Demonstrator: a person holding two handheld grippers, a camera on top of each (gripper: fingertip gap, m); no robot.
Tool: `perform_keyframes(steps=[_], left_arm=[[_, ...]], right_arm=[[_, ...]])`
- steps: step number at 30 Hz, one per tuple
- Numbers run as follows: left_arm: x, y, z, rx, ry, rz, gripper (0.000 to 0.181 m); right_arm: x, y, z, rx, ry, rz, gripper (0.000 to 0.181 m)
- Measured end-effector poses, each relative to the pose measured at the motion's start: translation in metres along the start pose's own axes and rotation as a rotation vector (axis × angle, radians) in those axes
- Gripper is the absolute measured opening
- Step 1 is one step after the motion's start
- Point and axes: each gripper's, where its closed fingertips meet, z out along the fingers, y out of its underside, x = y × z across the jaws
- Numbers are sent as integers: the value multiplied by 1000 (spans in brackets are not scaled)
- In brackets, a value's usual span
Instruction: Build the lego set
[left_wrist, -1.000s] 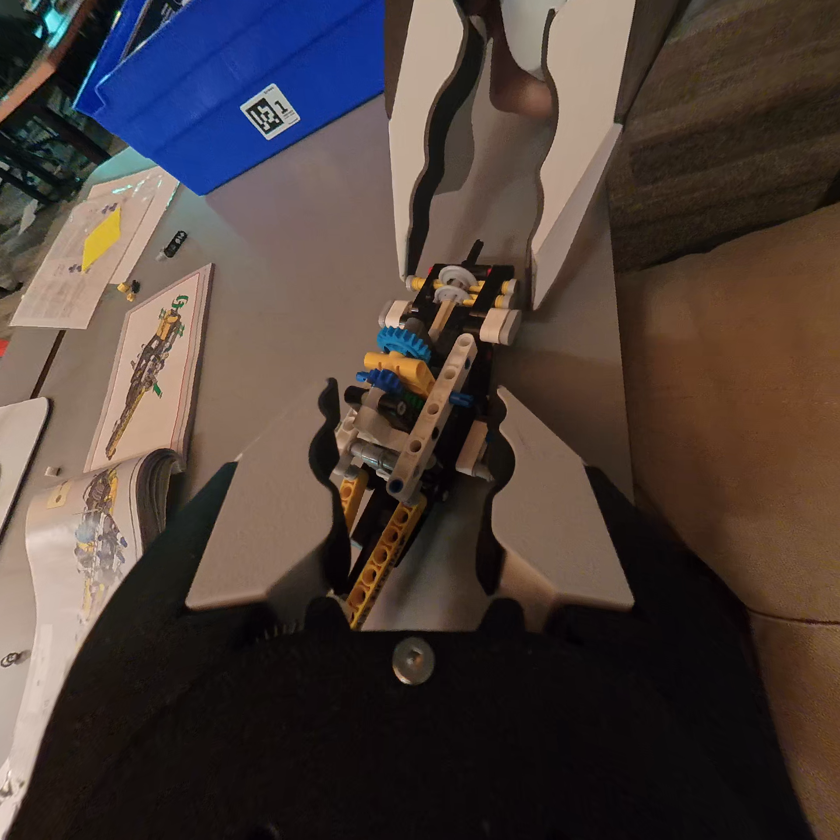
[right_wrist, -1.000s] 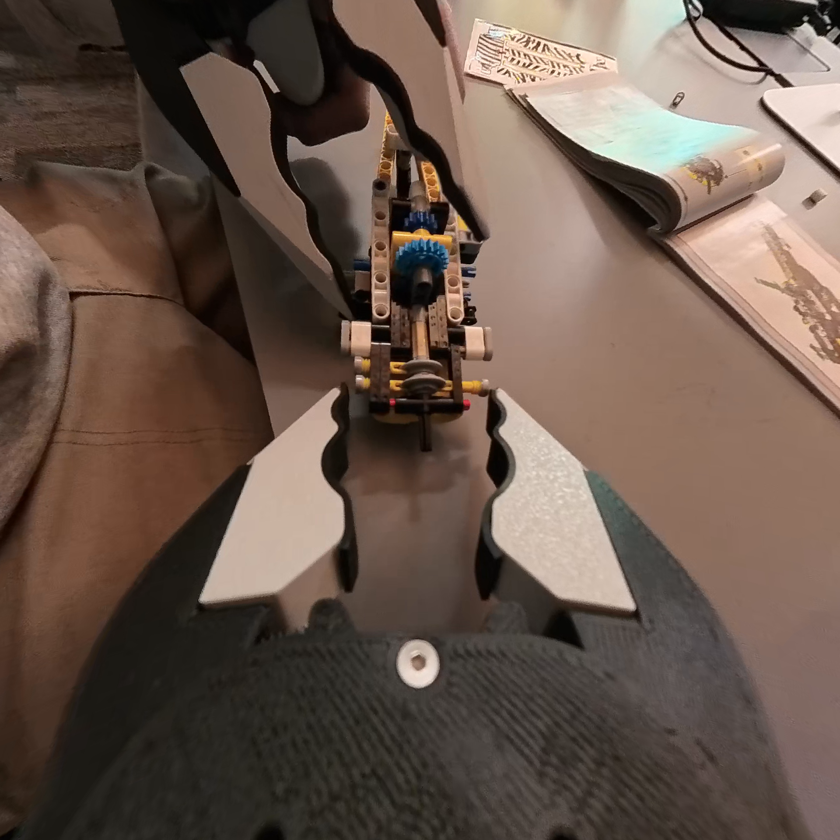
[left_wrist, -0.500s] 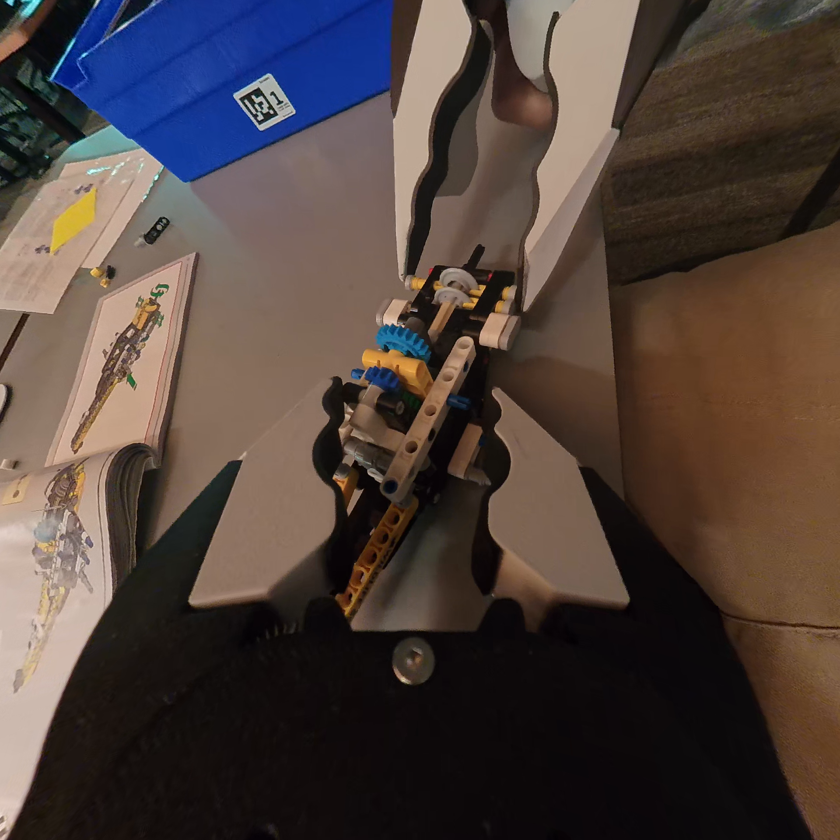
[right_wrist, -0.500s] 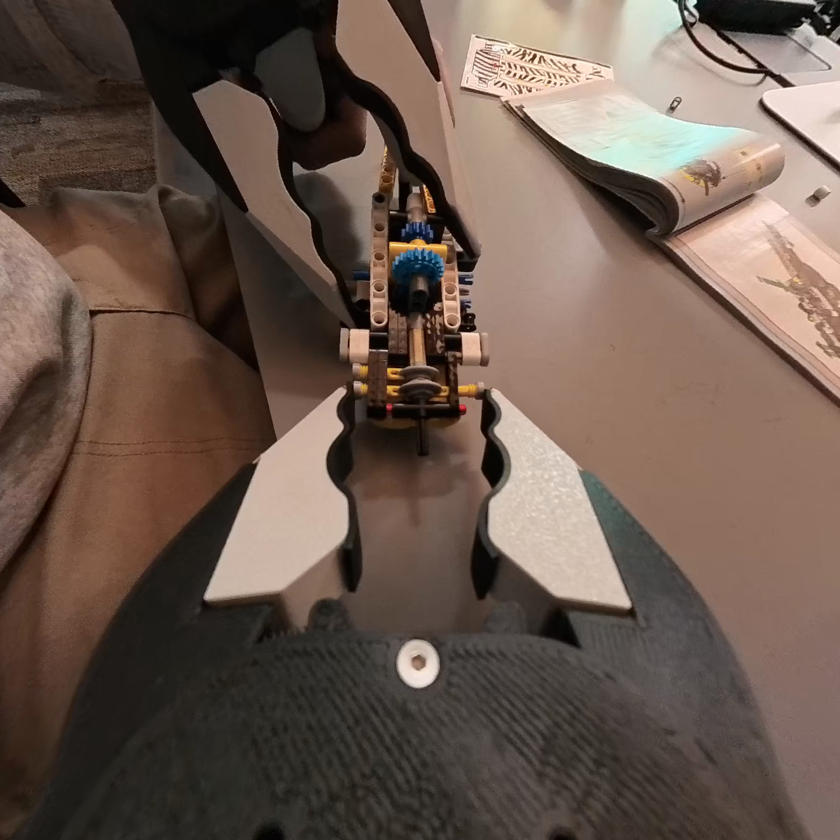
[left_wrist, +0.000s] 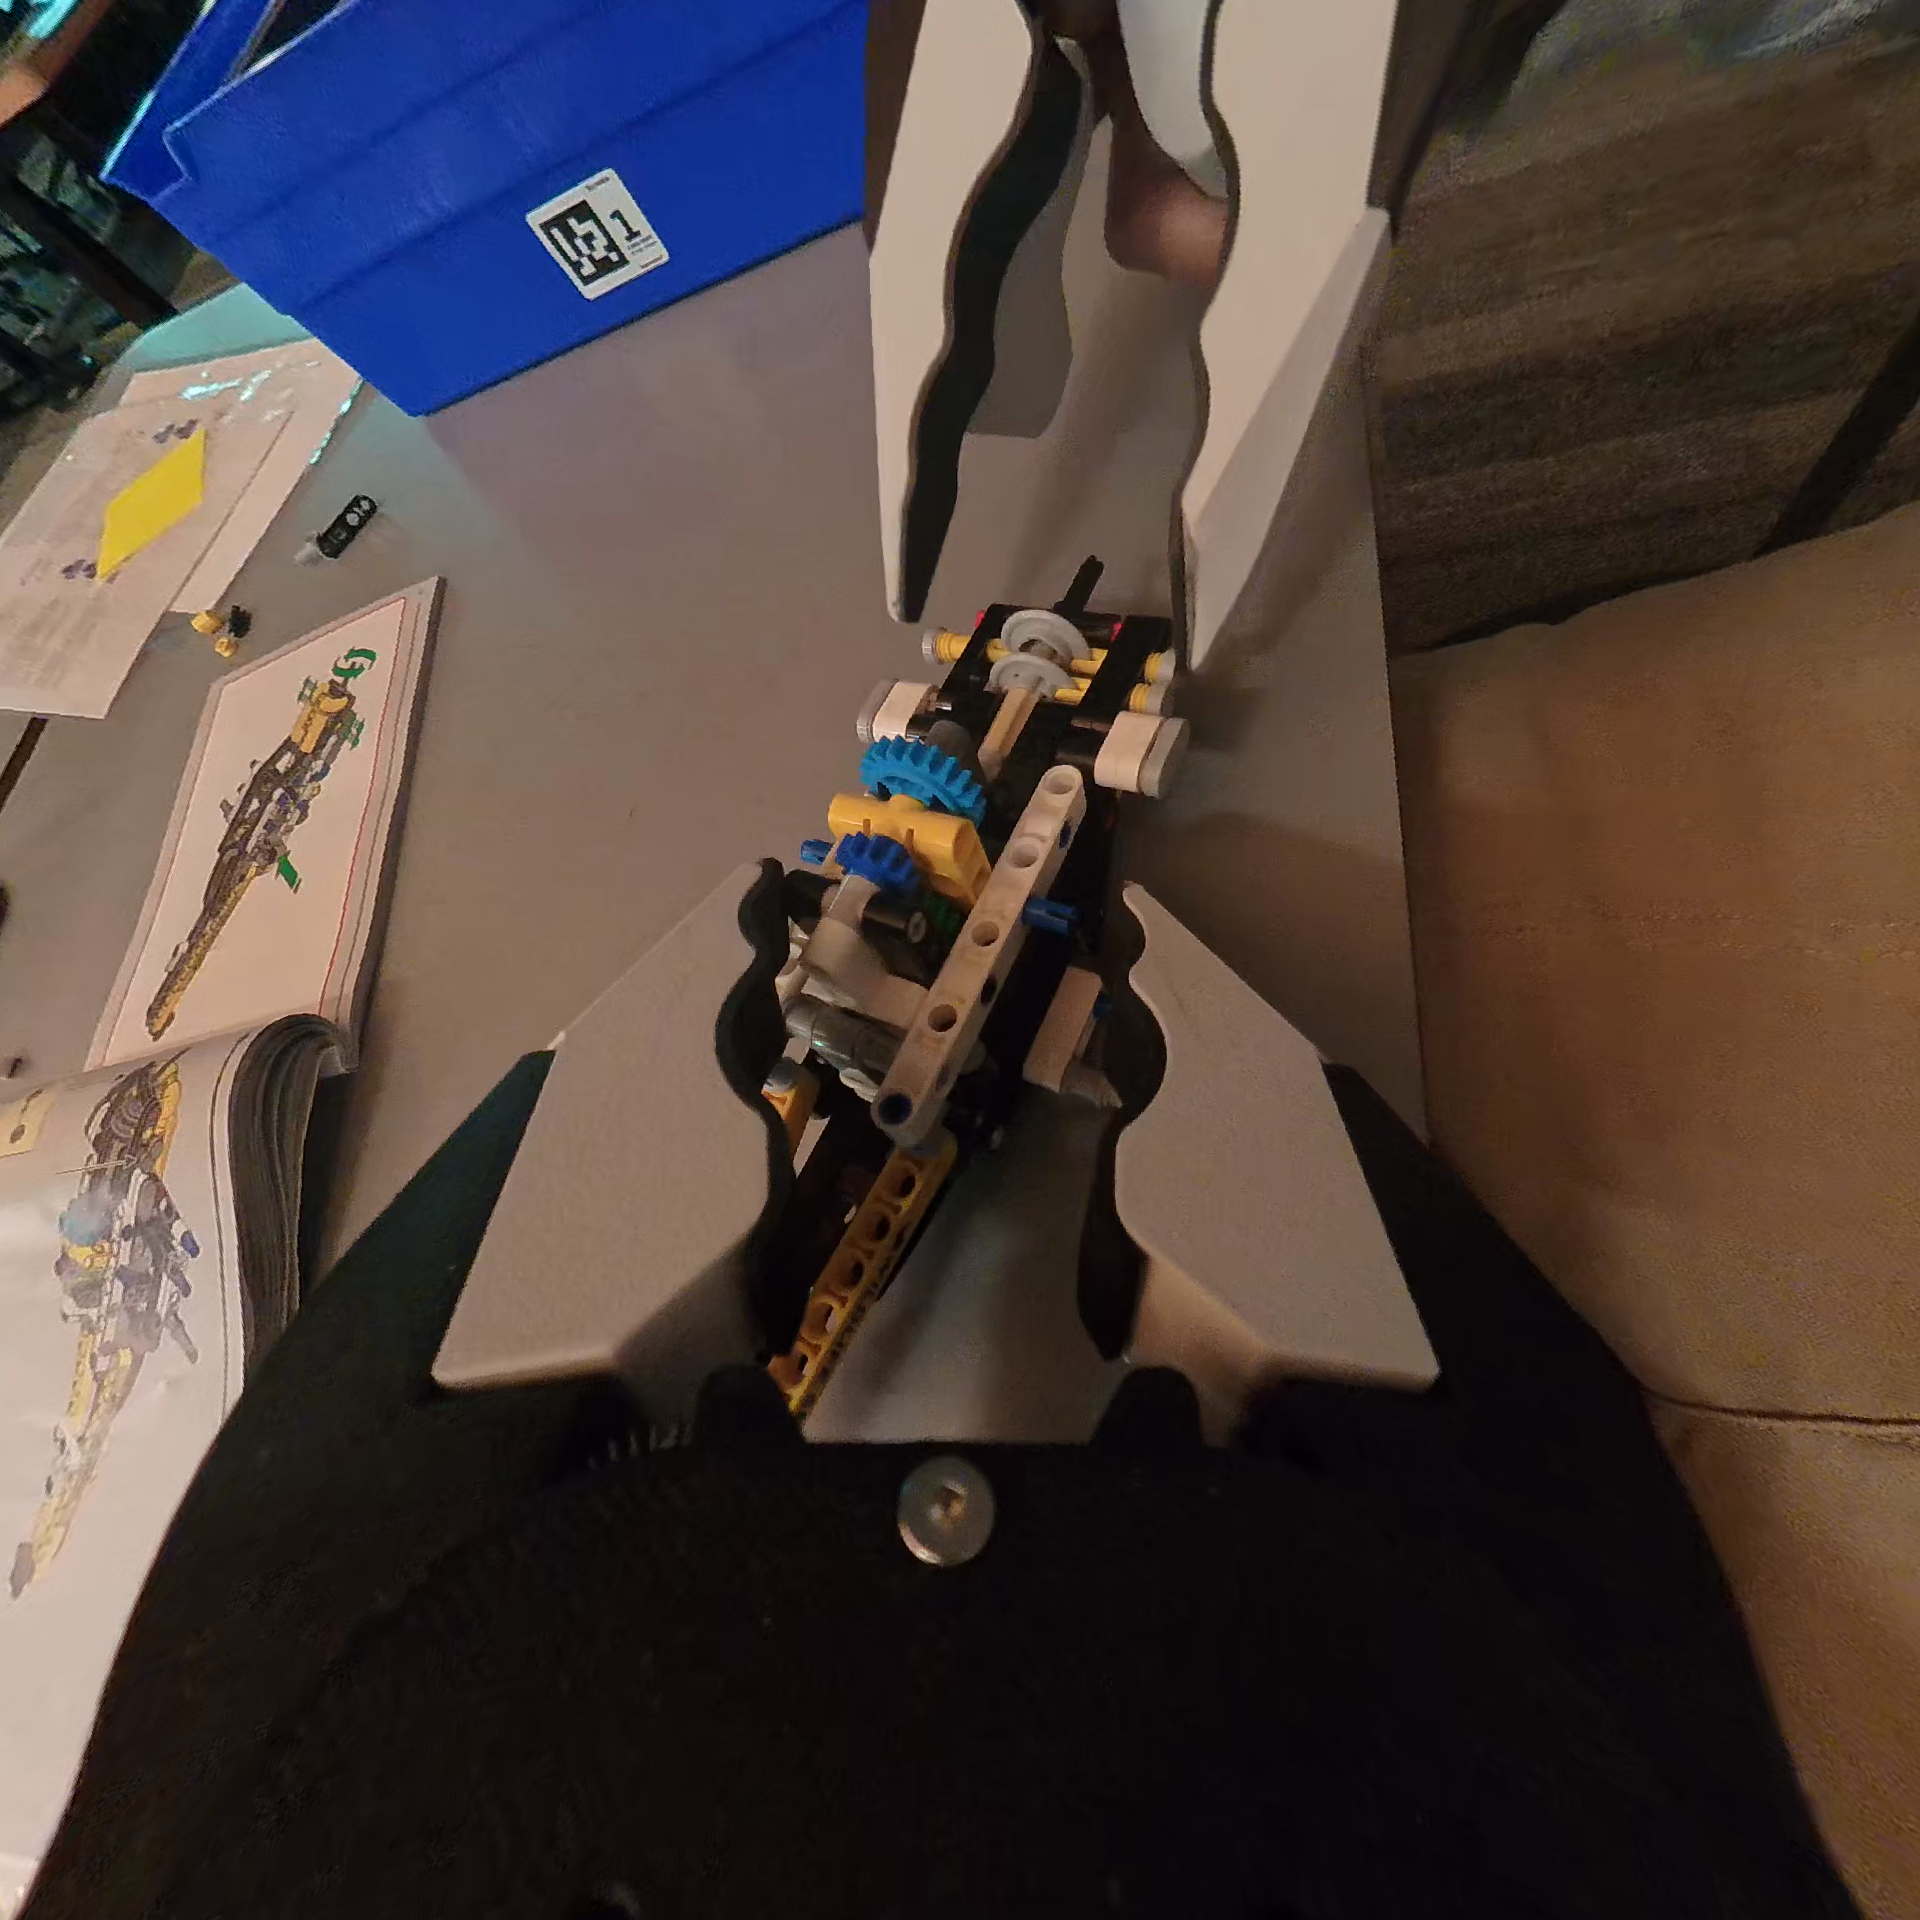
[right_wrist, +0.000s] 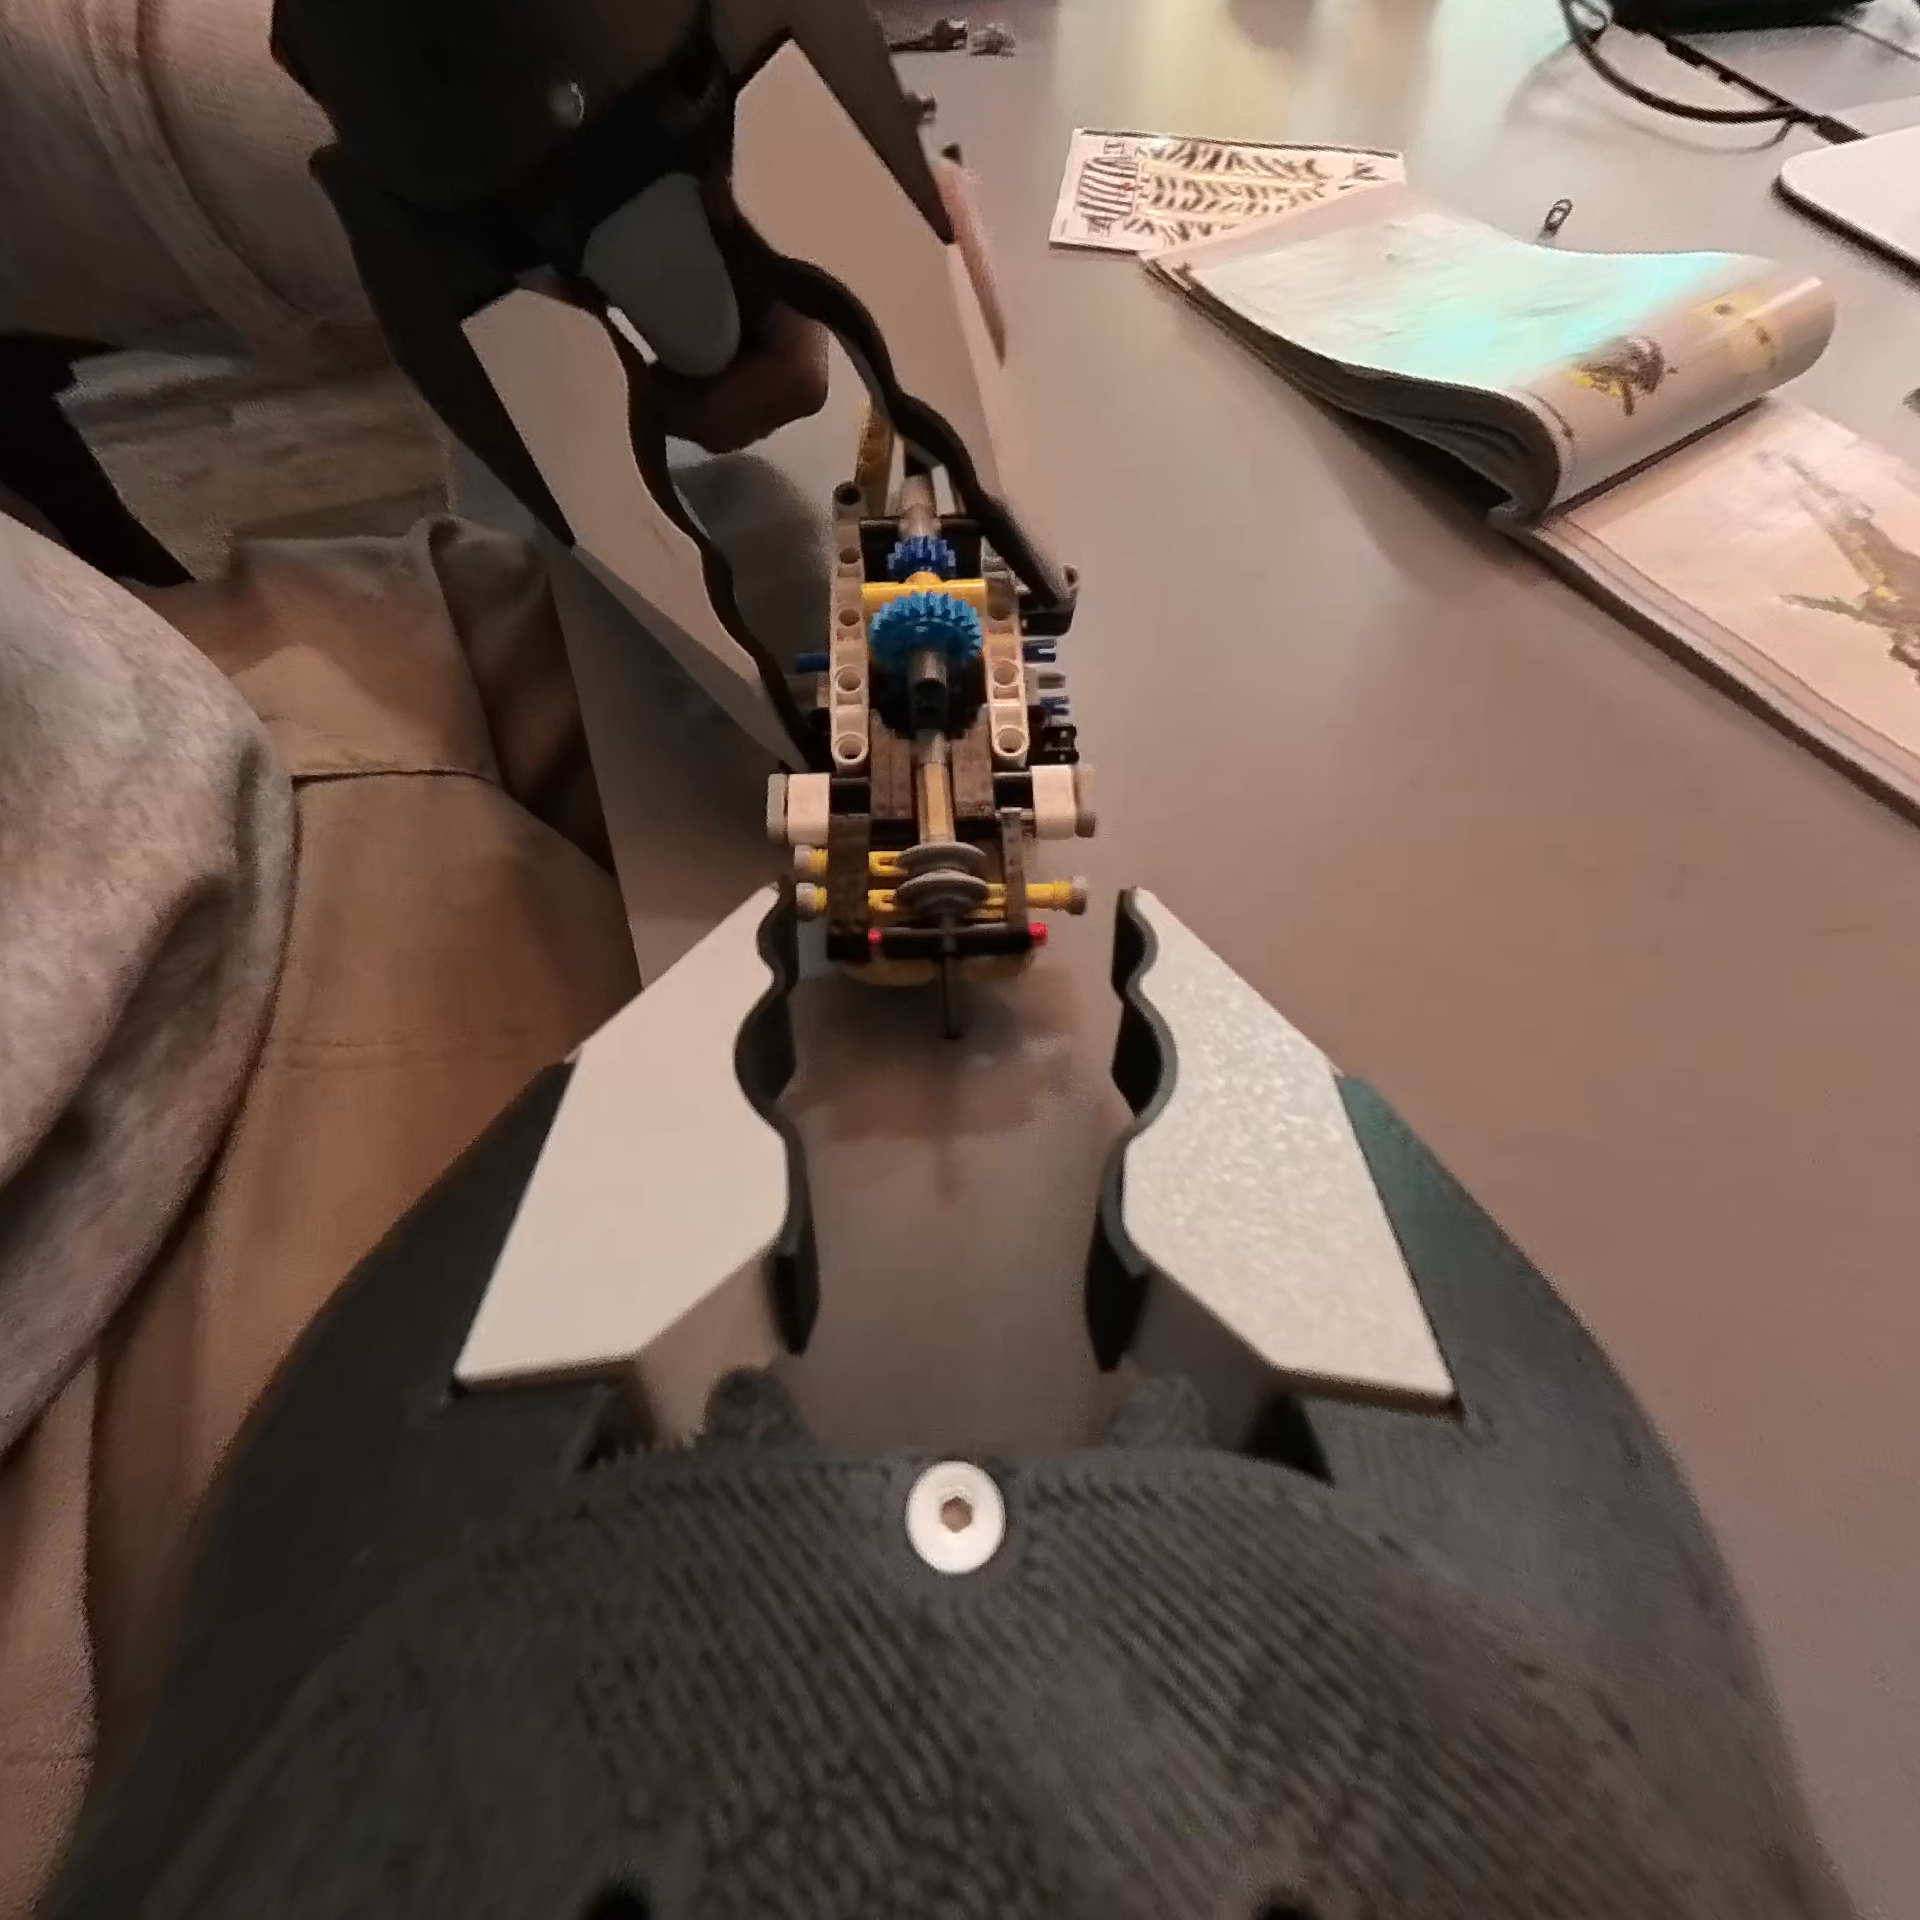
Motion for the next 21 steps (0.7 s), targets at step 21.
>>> perform_keyframes(steps=[21], left_arm=[[2,1,-2,31,42,6,58]], right_arm=[[-6,8,6,-59,-10,-142,57]])
